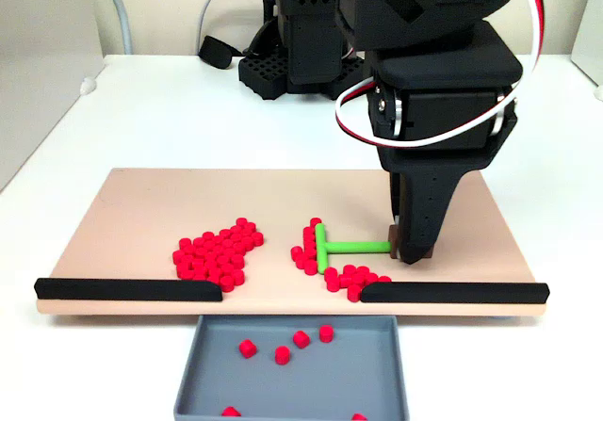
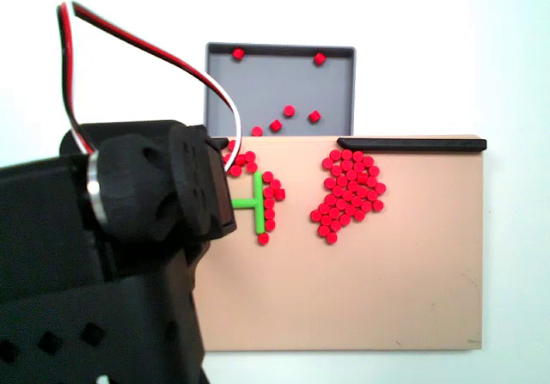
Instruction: Gather the left side granules
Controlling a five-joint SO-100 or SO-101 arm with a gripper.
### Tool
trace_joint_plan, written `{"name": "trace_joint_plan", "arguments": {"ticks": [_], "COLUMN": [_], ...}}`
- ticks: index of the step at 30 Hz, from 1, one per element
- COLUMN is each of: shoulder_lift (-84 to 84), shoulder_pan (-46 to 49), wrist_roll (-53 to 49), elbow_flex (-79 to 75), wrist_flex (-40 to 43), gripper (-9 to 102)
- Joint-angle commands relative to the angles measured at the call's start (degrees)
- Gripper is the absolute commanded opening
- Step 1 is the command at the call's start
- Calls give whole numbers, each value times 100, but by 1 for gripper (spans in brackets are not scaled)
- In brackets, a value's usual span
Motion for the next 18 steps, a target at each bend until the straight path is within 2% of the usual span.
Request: {"name": "trace_joint_plan", "arguments": {"ticks": [1,18], "shoulder_lift": [18,-18], "shoulder_pan": [105,272], "wrist_roll": [-105,-457], "elbow_flex": [0,0], "wrist_flex": [9,0], "gripper": [0,0]}}
